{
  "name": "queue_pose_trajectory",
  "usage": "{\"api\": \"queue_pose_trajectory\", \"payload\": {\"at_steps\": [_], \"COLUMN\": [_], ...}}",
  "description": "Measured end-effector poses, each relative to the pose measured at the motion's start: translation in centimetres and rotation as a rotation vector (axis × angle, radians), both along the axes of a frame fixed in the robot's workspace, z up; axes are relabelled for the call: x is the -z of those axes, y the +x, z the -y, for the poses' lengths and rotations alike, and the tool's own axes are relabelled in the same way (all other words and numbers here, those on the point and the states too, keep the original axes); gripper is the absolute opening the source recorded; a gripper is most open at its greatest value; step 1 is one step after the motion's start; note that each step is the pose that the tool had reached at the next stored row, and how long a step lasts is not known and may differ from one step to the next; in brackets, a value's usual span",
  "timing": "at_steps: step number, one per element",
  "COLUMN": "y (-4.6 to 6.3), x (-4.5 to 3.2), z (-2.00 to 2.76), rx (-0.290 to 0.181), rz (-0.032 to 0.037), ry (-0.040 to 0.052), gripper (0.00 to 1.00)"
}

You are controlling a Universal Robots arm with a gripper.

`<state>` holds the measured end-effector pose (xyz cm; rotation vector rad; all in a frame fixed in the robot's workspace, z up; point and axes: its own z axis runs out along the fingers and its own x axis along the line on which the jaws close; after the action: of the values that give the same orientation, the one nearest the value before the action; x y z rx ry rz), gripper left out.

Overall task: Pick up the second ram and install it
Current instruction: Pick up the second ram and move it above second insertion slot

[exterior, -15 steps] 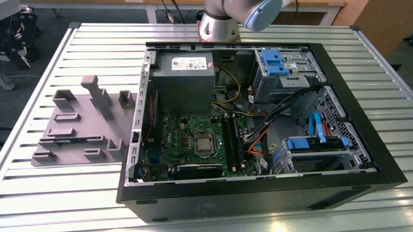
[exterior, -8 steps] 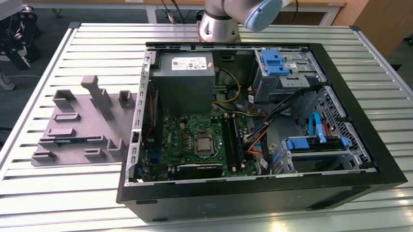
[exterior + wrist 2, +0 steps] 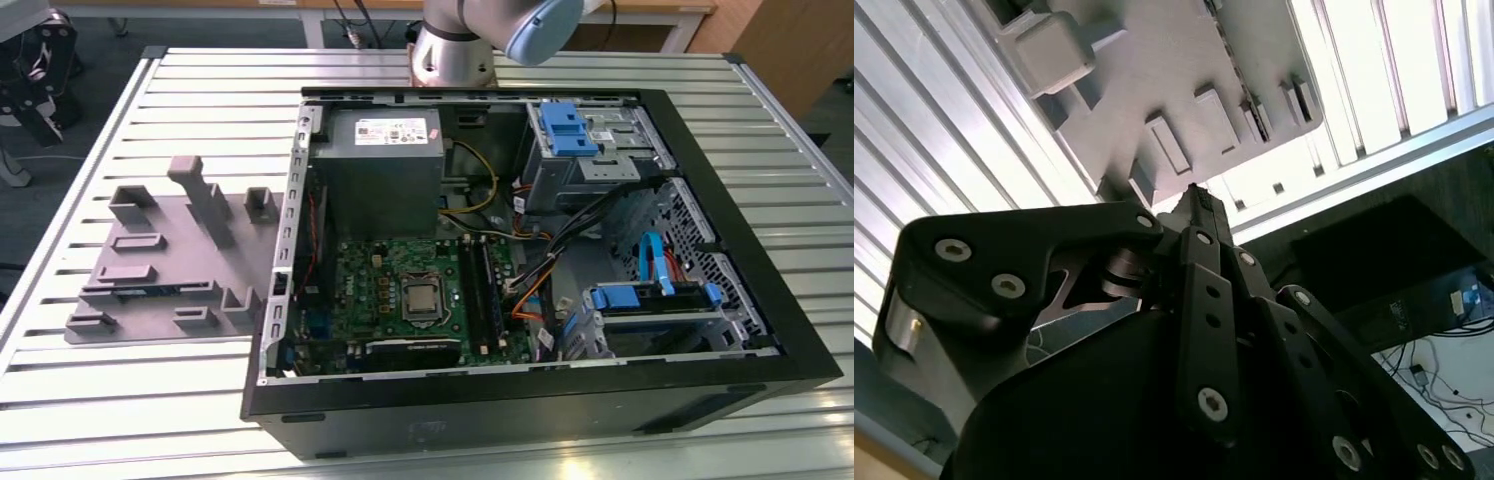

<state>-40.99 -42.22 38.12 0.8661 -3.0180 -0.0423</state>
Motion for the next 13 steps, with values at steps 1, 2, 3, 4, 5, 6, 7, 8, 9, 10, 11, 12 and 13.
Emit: {"api": "queue_pose_trajectory", "payload": {"at_steps": [1, 2, 3, 4, 5, 6, 7, 8, 9, 10, 11, 12, 13], "y": [0.0, 0.0, 0.0, -0.01, -0.01, -0.01, -0.01, -0.01, -0.01, -0.01, -0.01, -0.01, -0.01], "x": [0.0, 0.0, 0.0, 0.0, 0.0, 0.01, 0.01, 0.01, 0.0, 0.01, 0.01, 0.01, 0.0], "z": [0.0, 0.0, 0.0, 0.0, 0.0, 0.0, 0.0, 0.0, 0.0, 0.0, 0.0, 0.0, 0.0], "rx": [-0.003, -0.006, -0.012, -0.021, -0.031, -0.044, -0.06, -0.076, -0.091, -0.106, -0.119, -0.131, -0.141], "rz": [-0.0001, 0.0, 0.0, 0.0, 0.0, 0.0001, 0.0002, 0.0001, 0.0, 0.0001, 0.0001, 0.0001, 0.0], "ry": [0.0, 0.0, 0.0, 0.0, 0.0, 0.0001, 0.0001, 0.0001, 0.0, 0.0, 0.0, 0.0001, 0.0], "gripper": [0.11, 0.11, 0.11, 0.11, 0.11, 0.11, 0.11, 0.11, 0.11, 0.11, 0.11, 0.11, 0.11]}}
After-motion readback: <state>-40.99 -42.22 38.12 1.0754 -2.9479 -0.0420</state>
